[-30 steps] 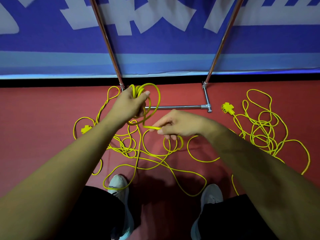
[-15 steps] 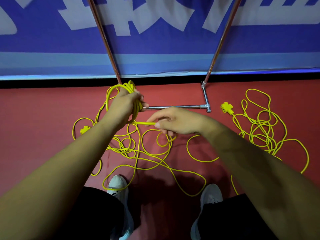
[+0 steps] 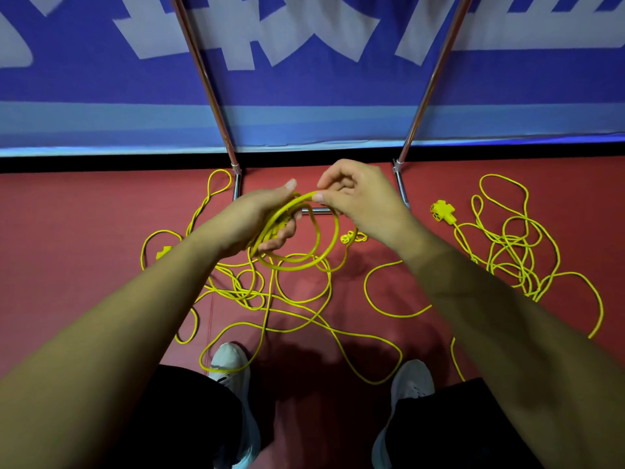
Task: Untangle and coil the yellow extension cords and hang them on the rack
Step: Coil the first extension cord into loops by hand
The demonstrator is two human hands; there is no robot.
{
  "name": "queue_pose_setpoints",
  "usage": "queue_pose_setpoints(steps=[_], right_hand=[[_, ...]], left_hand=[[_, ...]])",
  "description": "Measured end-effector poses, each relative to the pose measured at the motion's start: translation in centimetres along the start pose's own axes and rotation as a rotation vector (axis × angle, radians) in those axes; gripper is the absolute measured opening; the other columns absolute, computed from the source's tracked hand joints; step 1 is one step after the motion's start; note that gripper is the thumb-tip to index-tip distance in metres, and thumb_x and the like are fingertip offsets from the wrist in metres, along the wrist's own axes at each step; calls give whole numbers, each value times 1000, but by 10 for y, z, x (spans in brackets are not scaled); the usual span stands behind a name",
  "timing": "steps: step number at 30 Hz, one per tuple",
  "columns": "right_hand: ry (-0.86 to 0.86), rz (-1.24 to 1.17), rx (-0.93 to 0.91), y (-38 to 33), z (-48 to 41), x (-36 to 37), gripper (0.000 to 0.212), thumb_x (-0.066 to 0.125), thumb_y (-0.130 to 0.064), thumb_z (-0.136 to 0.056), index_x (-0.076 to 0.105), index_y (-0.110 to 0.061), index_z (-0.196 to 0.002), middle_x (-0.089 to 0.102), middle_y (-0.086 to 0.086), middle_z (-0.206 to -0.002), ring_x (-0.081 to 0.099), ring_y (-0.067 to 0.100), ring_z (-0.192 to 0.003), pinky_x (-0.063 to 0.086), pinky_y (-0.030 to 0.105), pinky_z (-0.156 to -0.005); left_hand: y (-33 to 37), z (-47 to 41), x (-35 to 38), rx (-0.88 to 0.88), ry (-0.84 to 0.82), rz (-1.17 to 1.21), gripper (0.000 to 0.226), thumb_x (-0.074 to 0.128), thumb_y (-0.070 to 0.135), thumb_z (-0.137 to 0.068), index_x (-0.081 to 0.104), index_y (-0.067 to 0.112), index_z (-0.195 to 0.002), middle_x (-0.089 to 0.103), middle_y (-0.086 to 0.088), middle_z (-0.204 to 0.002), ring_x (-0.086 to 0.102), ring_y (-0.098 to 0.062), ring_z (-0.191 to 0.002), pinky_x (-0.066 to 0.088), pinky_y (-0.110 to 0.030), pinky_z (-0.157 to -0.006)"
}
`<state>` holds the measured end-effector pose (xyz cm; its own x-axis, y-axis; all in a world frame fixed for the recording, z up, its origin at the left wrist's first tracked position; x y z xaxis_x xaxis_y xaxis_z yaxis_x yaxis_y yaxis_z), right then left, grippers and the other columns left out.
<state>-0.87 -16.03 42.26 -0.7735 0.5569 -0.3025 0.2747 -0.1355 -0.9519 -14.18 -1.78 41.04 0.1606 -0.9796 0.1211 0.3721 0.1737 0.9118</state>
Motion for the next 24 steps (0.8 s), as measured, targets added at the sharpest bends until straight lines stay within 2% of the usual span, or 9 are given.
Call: queue_pose_setpoints(steps=[2, 4, 8, 11, 14, 17, 20, 22, 24], right_hand=[[54, 17, -3, 3, -2, -2, 18, 78, -8, -80, 61, -14, -83, 55, -3, -63, 49, 5, -55, 40, 19, -54], [98, 65, 0, 7, -2, -6, 21, 82, -17, -77, 61, -16, -83, 55, -5, -61, 46, 1, -52, 38, 18, -53], [116, 119, 18, 14, -2, -10, 23, 84, -28, -73, 65, -17, -77, 57, -2, -61, 46, 6, -56, 39, 25, -54], [47, 160, -23, 15, -3, -11, 3, 74, -17, -84, 72, -16, -86, 65, -10, -73, 56, 2, -67, 46, 22, -66], [-13, 257, -36, 18, -6, -18, 13, 64, -8, -90, 71, -18, -96, 65, -12, -81, 57, 2, -73, 47, 19, -70], [-40, 339, 30, 27, -6, -21, 12, 60, -22, -95, 59, -21, -82, 65, -5, -72, 55, 11, -64, 48, 31, -62], [-73, 236, 177, 41, -4, -22, 23, 62, -35, -93, 53, -17, -82, 70, 7, -65, 61, 32, -60, 51, 39, -58], [-78, 154, 181, 46, -4, -28, 12, 64, -23, -92, 58, -14, -88, 65, 3, -62, 58, 19, -58, 47, 32, -61], [-94, 113, 157, 44, -4, -35, 3, 62, -11, -94, 62, -11, -91, 61, 2, -67, 54, 5, -59, 44, 20, -62]], left_hand=[[2, 2, 0, 39, -28, -136, 44, 60, 47, -89, 50, 4, -93, 41, -9, -58, 36, -16, -35, 29, -18, -38], [4, 5, -1, 71, -39, -248, 35, 71, 33, -85, 49, 5, -85, 40, -9, -56, 37, -17, -36, 28, -18, -39], [5, 8, 1, 74, -90, -215, 31, 65, 25, -92, 54, 11, -67, 41, -11, -53, 39, -18, -39, 29, -20, -39], [5, 8, 2, 96, -41, -94, 29, 58, 27, -96, 54, 8, -76, 44, -8, -51, 39, -18, -36, 26, -26, -42], [7, 7, -5, 143, 48, -12, 32, 52, 33, -92, 51, 5, -76, 42, -9, -50, 37, -17, -35, 27, -24, -42], [6, 6, -11, 196, 64, 78, 33, 50, 33, -94, 53, 7, -74, 39, -10, -51, 35, -17, -37, 28, -22, -40], [7, 5, -12, 229, 87, 111, 33, 48, 32, -96, 52, 7, -75, 38, -9, -51, 35, -17, -37, 30, -22, -41], [9, 5, -14, 240, 141, 96, 33, 46, 31, -99, 51, 7, -76, 39, -7, -50, 35, -18, -37, 30, -22, -41], [9, 4, -18, 252, 210, 97, 35, 44, 29, -102, 49, 7, -76, 39, -6, -50, 34, -17, -37, 30, -23, -40]])
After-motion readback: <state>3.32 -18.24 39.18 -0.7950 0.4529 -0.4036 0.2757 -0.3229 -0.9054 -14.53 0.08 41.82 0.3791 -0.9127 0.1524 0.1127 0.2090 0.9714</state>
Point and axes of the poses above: each hand's wrist, its own z-axis away from the middle knuckle, its own x-axis out of the palm, y = z × x, the point moved 1 cm from there along -z, towards the middle knuckle
